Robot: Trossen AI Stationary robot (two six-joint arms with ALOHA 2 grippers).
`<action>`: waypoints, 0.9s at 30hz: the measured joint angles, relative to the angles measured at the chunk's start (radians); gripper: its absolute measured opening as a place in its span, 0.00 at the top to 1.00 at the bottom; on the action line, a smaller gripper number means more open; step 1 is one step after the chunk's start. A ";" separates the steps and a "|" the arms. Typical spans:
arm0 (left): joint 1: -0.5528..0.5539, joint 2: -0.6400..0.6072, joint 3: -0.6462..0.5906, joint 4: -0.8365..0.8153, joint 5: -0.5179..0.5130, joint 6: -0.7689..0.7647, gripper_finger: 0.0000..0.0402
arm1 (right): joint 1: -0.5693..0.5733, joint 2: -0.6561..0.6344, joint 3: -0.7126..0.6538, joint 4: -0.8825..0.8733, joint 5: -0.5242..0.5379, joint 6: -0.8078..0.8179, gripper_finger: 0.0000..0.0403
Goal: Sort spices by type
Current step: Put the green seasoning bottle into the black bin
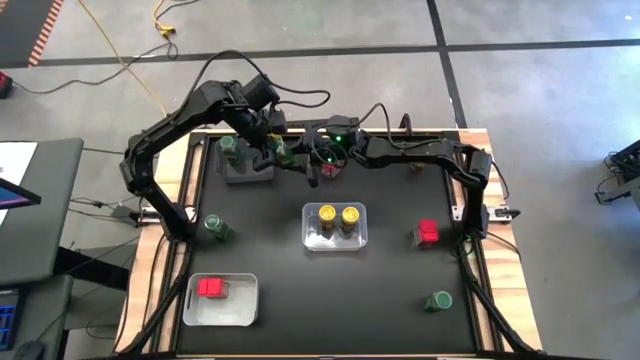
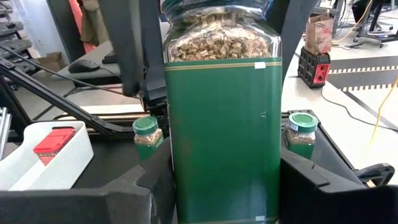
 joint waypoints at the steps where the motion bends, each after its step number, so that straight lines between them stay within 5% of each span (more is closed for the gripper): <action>1: 0.000 0.000 0.000 0.001 -0.001 0.000 0.33 | 0.000 0.000 0.000 0.000 -0.001 0.000 0.46; 8: 0.000 0.000 0.000 0.023 -0.011 0.003 0.52 | 0.000 0.000 0.000 -0.002 -0.006 0.011 0.46; 18: -0.001 0.000 0.000 0.025 -0.007 -0.009 0.52 | -0.007 0.000 0.000 0.001 -0.003 0.030 0.27; 27: -0.004 0.000 0.000 0.025 -0.010 -0.016 0.52 | -0.015 0.000 0.000 -0.015 -0.002 0.034 0.24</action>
